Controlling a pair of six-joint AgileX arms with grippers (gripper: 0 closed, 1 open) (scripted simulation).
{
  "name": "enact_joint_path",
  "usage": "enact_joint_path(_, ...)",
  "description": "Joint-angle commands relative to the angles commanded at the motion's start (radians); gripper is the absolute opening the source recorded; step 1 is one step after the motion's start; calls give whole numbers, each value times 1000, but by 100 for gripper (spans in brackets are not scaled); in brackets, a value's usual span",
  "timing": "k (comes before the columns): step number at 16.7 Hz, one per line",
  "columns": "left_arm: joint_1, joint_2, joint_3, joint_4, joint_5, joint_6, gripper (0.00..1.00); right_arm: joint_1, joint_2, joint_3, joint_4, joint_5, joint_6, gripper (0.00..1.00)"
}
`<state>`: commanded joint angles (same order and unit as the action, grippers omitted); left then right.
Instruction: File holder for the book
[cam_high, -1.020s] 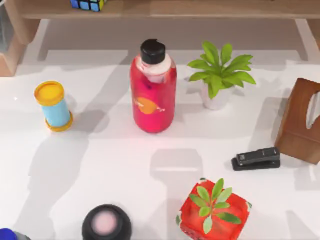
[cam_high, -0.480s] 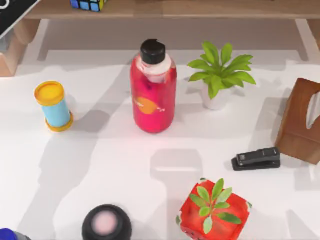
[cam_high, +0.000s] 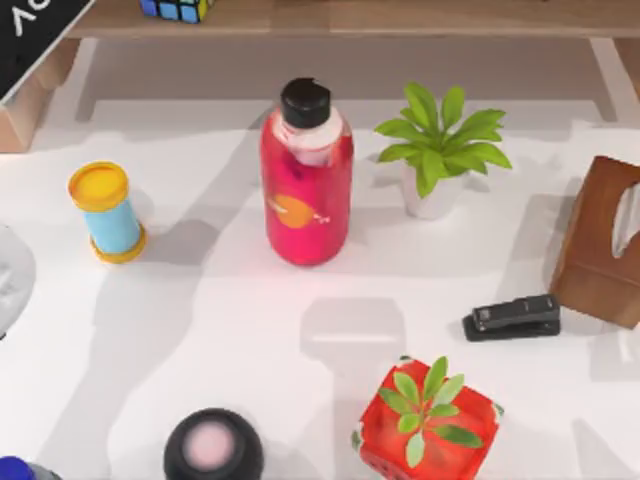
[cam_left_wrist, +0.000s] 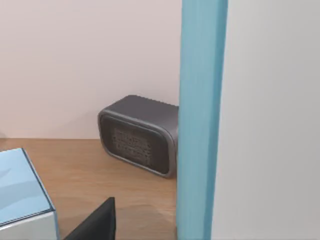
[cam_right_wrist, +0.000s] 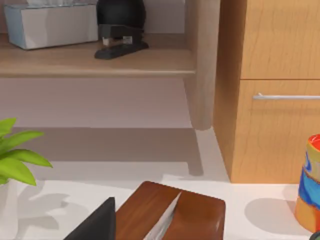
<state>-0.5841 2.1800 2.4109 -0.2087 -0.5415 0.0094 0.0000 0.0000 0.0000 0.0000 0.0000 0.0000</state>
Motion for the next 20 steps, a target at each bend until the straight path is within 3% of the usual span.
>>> enact_joint_path(5, 1, 9, 14, -6, 1, 0, 100, 0, 0, 0, 0, 0, 0, 100)
enact_joint_path(18, 1, 9, 14, -6, 1, 0, 2, 0, 0, 0, 0, 0, 0, 100)
enact_joint_path(20, 1, 9, 14, -6, 1, 0, 0, 0, 0, 0, 0, 0, 0, 100)
